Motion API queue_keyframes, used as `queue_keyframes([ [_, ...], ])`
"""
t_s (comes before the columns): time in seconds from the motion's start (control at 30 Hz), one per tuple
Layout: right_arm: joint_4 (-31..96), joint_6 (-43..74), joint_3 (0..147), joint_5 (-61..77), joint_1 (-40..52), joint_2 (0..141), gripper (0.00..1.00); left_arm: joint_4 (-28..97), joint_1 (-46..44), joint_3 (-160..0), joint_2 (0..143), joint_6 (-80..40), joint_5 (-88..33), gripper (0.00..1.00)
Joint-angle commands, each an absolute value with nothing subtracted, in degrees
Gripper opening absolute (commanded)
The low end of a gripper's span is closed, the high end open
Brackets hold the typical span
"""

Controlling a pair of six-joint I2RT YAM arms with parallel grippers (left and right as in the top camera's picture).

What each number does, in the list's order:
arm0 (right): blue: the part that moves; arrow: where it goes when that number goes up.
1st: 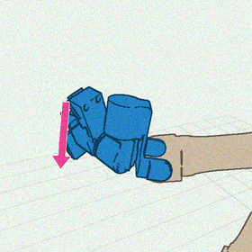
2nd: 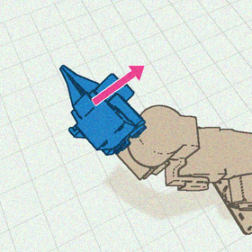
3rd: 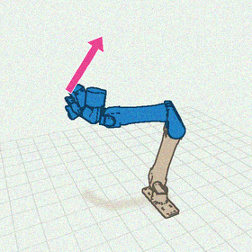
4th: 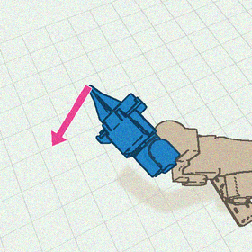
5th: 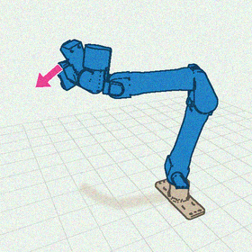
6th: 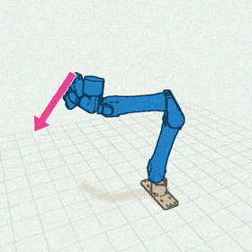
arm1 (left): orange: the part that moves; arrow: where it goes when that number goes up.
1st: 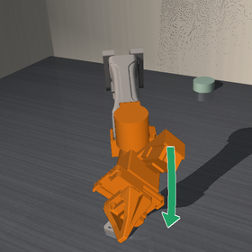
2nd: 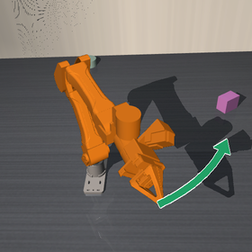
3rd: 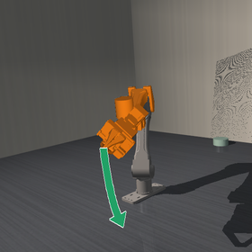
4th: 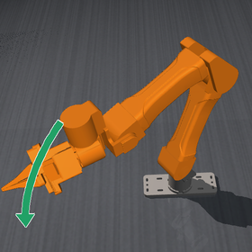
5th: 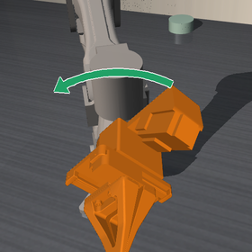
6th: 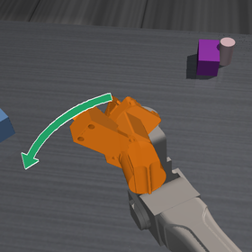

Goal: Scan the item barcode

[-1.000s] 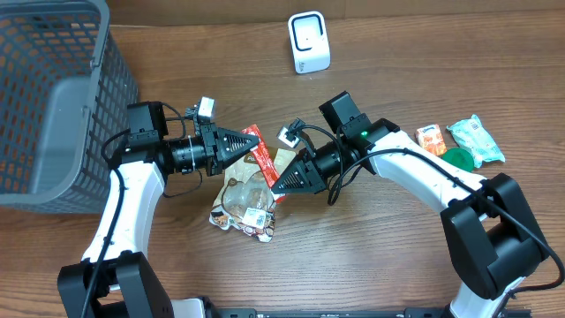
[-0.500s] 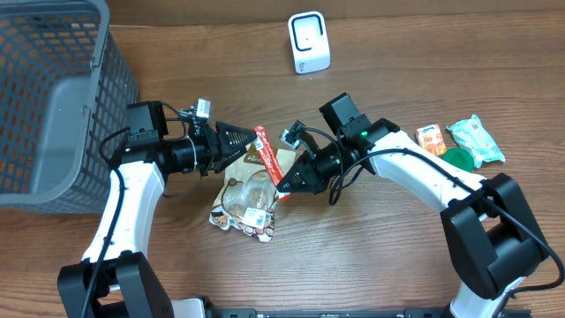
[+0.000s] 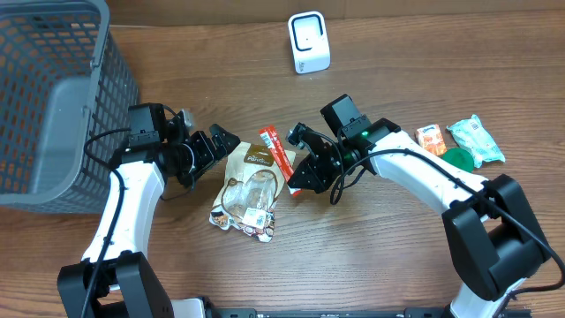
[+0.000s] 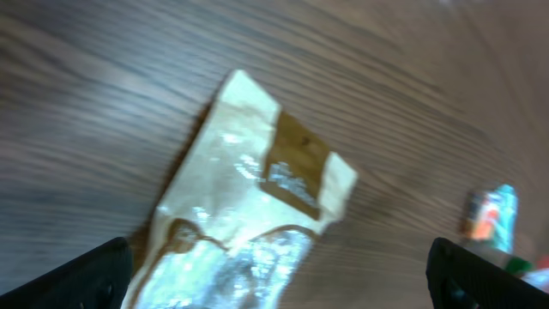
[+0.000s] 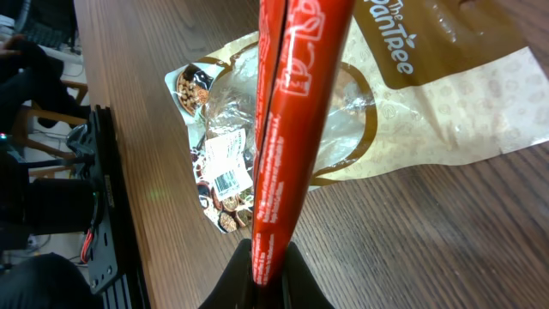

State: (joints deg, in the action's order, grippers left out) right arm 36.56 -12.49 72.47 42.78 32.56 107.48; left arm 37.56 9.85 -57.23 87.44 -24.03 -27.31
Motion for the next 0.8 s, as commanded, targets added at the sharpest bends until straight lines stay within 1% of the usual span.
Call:
queue_keyframes([
  [0.0,36.6,-13.8,72.1,41.7,32.7,104.4,0.04,38.2,10.1,-56.8,86.9,-23.4,-26.7,1.00],
  [0.13,37.2,-13.5,72.1,45.0,32.8,104.4,0.04,37.0,10.1,-56.8,86.9,-17.8,-40.9,1.00],
  [0.27,37.7,-13.5,72.1,50.0,32.8,104.4,0.04,35.4,10.1,-56.8,86.9,-11.8,-58.1,1.00],
  [0.4,38.0,-13.5,72.1,54.1,32.8,104.4,0.04,35.3,10.0,-56.8,86.9,-9.2,-68.4,1.00],
  [0.53,38.0,-13.5,72.1,62.0,33.3,104.4,0.04,35.3,9.4,-56.8,86.9,-8.7,-69.5,1.00],
  [0.6,37.9,-13.5,72.1,64.6,34.0,104.4,0.04,35.3,8.7,-56.8,86.9,-8.8,-69.5,0.95],
  [0.77,37.8,-13.1,72.1,64.8,35.5,104.4,0.04,35.3,6.4,-56.8,86.9,-8.8,-69.5,0.81],
])
